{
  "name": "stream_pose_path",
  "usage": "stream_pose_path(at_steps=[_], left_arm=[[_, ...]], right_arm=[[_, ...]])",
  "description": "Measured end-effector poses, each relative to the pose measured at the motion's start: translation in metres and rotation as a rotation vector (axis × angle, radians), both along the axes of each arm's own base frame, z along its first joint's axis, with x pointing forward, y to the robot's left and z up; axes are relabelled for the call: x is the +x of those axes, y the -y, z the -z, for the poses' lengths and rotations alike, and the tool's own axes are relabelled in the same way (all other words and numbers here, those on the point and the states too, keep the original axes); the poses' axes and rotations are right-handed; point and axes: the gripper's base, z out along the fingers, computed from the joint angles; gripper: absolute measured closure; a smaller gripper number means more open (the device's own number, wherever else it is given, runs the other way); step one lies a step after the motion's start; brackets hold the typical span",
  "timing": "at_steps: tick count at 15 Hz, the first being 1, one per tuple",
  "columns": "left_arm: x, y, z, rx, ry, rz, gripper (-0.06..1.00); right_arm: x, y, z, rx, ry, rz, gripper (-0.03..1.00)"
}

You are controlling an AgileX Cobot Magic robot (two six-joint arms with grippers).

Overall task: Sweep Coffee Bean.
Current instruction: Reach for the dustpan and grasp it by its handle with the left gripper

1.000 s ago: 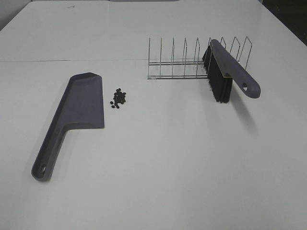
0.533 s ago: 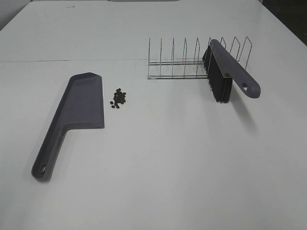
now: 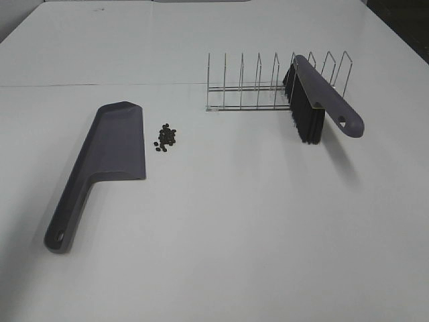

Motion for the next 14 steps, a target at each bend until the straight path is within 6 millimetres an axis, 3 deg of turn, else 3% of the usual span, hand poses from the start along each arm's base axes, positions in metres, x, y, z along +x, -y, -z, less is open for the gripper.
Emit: stream_pose_path(at_steps=[1,5,9,14], left_arm=[[0.043,0.006,0.015,-0.010,-0.128,0.036,0.28],[0.110,0.021,0.073,-0.056,-0.385,0.082,0.28],[0.144,0.053,0.137,-0.042,-0.638,0.164,0.28],[0.153,0.070,0.192,-0.028,-0.815,0.174,0.28]], right_arm=[[0.000,0.001,0.000,0.007,-0.005,0.022,0.26],[0.000,0.002,0.000,0.016,-0.007,0.031,0.26],[0.000,0.002,0.000,0.016,-0.007,0.031,0.26],[0.000,0.002,0.000,0.016,-0.006,0.031,0.26]])
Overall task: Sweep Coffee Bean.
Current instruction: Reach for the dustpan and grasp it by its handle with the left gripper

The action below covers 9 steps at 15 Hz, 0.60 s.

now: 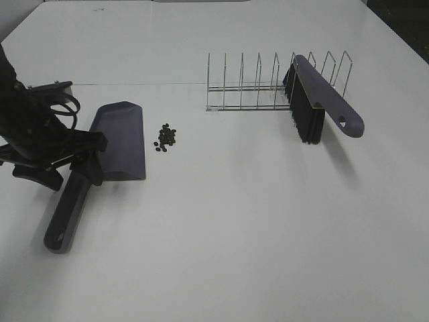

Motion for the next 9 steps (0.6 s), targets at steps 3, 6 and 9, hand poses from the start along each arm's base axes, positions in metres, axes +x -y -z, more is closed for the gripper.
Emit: stream_pose_path(at_steps=[3,6,9], left_arm=[[0.001,0.010,0.027,0.030,-0.034,0.024,0.28],[0.002,0.016,0.032,0.066,-0.002,0.035,0.28],[0.005,0.015,0.034,0.086,0.027,0.011,0.28]], right_arm=[[0.000,0.000,0.000,0.000,0.000,0.000,0.26],[0.000,0.000,0.000,0.001,0.000,0.000,0.26],[0.000,0.000,0.000,0.001,0.000,0.000,0.26]])
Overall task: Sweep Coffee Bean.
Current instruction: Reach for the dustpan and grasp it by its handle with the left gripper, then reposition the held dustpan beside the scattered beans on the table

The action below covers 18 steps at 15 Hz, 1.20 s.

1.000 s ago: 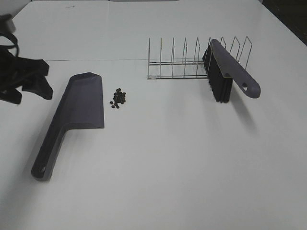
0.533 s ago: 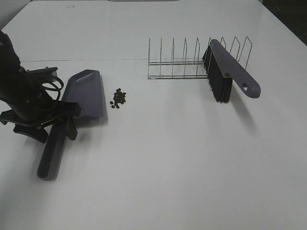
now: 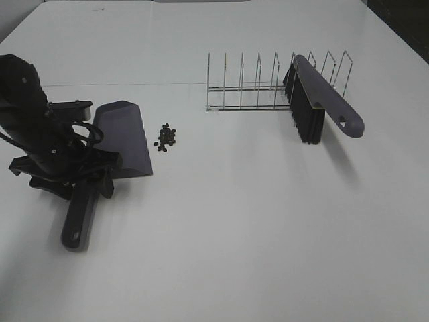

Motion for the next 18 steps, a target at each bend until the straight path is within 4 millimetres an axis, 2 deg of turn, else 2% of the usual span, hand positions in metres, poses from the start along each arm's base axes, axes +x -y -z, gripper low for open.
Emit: stream_pose_path(at_steps=[5,6,7,18], left_arm=[[0.0037,-0.0003,0.0037,0.015,0.002,0.000,0.35],[0.0038,-0.0006,0.0044,0.018,0.002,0.004,0.52],[0.0036,-0.0008,0.0048,0.020,-0.001,0.004,0.60],[0.0022,-0.0036,0.0047,0.045,-0.030,-0.068,0.59]], right_arm=[[0.0000,0.0000,0.0000,0.000,0.000,0.000,0.26],[0.0000,0.0000,0.0000,0.000,0.000,0.000,0.26],[0.0000,0.0000,0.0000,0.000,0.000,0.000,0.26],[0.0000,0.0000,0.0000,0.000,0.000,0.000,0.26]])
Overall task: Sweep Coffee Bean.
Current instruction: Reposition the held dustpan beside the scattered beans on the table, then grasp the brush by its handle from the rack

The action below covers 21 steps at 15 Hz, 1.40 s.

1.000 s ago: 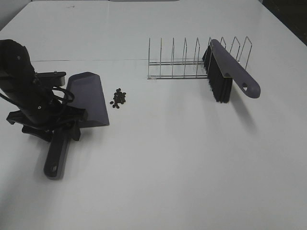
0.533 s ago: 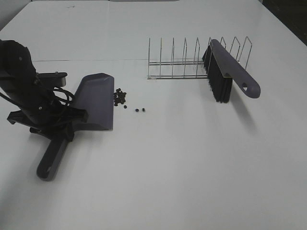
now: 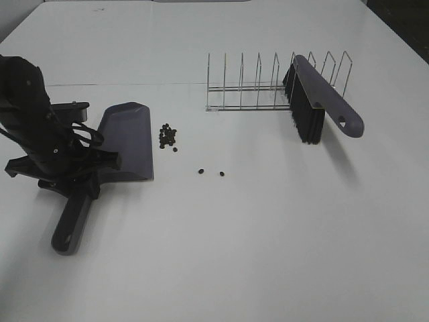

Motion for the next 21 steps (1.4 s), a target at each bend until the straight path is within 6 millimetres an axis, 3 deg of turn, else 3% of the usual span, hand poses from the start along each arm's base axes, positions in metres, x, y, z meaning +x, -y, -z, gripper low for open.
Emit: stream_pose_path(at_steps=[6,10,14,15,16,18,21], left_arm=[[-0.006,-0.004,-0.015,0.031,-0.014,0.037,0.59],[-0.006,-0.004,-0.015,0.036,-0.014,0.042,0.59],[-0.005,-0.004,-0.015,0.039,-0.006,0.046,0.59],[-0.005,-0.004,-0.015,0.040,-0.006,0.048,0.59],[-0.005,-0.004,-0.015,0.040,-0.005,0.050,0.59],[-0.005,-0.005,-0.015,0.043,-0.005,0.053,0.59],[-0.005,-0.005,-0.015,0.055,0.001,0.065,0.59]], right_arm=[[0.000,0.000,0.000,0.000,0.000,0.000,0.27],[0.025,0.000,-0.012,0.050,-0.035,-0.003,0.30],[0.078,0.000,-0.039,0.088,-0.033,-0.023,0.30],[0.111,0.002,-0.058,0.061,-0.080,-0.043,0.30],[0.121,0.003,-0.062,0.057,-0.097,-0.047,0.30],[0.161,0.005,-0.088,0.028,-0.112,-0.064,0.30],[0.227,0.009,-0.104,0.040,-0.184,-0.072,0.30]])
